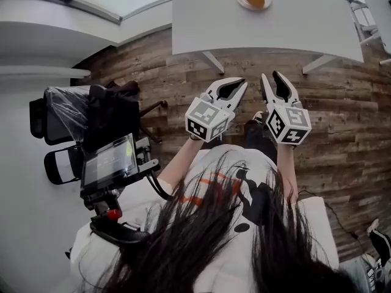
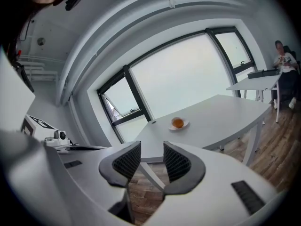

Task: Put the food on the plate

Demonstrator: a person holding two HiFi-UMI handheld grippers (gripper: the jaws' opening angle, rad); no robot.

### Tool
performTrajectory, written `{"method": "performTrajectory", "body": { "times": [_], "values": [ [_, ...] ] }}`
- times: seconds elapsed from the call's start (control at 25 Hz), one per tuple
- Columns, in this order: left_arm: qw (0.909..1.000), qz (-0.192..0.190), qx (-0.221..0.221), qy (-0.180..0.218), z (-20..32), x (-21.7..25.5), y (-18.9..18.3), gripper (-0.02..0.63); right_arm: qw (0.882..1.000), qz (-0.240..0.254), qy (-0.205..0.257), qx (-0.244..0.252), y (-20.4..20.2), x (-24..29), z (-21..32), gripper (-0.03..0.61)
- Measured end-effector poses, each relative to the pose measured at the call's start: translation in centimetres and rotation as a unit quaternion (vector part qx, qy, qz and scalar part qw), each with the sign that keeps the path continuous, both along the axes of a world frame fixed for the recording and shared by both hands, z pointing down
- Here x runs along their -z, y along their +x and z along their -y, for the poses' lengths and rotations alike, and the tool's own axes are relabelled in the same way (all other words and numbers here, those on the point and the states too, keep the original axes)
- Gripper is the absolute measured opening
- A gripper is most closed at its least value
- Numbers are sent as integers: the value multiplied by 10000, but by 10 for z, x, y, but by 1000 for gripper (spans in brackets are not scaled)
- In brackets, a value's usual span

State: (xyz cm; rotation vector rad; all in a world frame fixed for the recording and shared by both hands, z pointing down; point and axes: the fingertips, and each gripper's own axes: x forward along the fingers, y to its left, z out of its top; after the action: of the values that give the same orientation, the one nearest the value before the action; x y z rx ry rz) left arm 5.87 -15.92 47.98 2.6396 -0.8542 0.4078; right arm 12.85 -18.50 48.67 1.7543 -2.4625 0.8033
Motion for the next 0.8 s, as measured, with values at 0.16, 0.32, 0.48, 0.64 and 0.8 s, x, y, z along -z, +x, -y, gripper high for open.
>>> {"method": "performTrajectory", "body": {
  "times": [0.16, 0.32, 0.48, 0.64, 0.8],
  "values": [
    [9999, -126, 17, 117, -15, 9, -44, 6, 9999, 85, 91, -13, -46, 11, -24, 156],
    [9995, -262, -35, 195, -37, 17, -90, 6, 9998, 113, 67, -138, -90, 13, -55, 156],
    [9992, -295, -168, 224, -65, 17, -130, 6, 9993, 163, 90, -327, -126, 16, -89, 156],
    [9990, -337, -246, 137, -99, 10, -169, 6, 9985, 167, -43, -512, -159, 7, -129, 156],
    [9989, -427, -182, 1, -120, 1, -197, 6, 9980, 98, -136, -605, -184, 1, -158, 156]
  ]
}}
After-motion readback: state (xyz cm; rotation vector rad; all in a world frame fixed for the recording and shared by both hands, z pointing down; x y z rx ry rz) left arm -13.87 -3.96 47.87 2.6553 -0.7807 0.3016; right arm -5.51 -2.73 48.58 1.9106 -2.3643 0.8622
